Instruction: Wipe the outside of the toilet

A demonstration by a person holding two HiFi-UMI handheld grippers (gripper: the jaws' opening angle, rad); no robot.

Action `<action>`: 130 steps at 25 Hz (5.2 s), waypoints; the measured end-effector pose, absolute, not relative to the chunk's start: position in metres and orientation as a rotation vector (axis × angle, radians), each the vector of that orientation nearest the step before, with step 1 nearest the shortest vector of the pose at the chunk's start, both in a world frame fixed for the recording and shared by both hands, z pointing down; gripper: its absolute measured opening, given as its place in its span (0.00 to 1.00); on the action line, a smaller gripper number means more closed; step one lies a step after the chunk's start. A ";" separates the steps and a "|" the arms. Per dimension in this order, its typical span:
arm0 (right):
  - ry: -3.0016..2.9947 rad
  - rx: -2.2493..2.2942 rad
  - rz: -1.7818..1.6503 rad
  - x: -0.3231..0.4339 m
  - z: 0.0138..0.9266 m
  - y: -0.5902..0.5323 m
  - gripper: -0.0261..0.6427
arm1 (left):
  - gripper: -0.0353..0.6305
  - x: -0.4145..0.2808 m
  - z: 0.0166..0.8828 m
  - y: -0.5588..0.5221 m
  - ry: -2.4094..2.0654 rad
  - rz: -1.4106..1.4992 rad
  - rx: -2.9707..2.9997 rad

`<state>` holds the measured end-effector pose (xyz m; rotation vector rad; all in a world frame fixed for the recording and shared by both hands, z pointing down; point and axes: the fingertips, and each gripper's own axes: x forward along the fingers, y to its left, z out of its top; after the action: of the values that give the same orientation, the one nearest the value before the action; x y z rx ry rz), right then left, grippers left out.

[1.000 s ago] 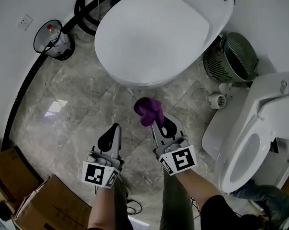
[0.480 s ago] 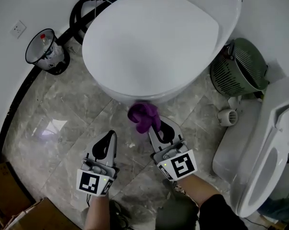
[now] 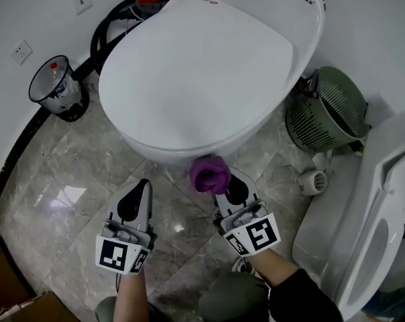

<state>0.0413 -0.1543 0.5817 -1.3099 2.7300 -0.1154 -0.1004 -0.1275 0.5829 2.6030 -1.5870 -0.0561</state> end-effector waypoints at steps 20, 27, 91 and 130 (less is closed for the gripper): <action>2.451 -1.781 0.070 0.252 0.579 -0.305 0.11 | 0.06 -0.040 0.601 -0.141 -1.562 0.050 2.640; 2.326 -1.981 0.076 0.314 0.569 -0.372 0.11 | 0.06 -0.031 0.601 -0.136 -1.559 0.060 2.655; 2.473 -1.766 -0.091 0.229 0.661 -0.278 0.11 | 0.06 -0.004 0.626 -0.130 -1.446 0.068 2.684; 2.777 -1.492 -0.243 0.143 0.723 -0.139 0.11 | 0.06 -0.002 0.638 -0.129 -1.428 0.069 2.670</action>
<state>0.1435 -0.1394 0.7229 -1.4918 2.7772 -0.2429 -0.0020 -0.1286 0.6378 2.6696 -1.4280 0.0690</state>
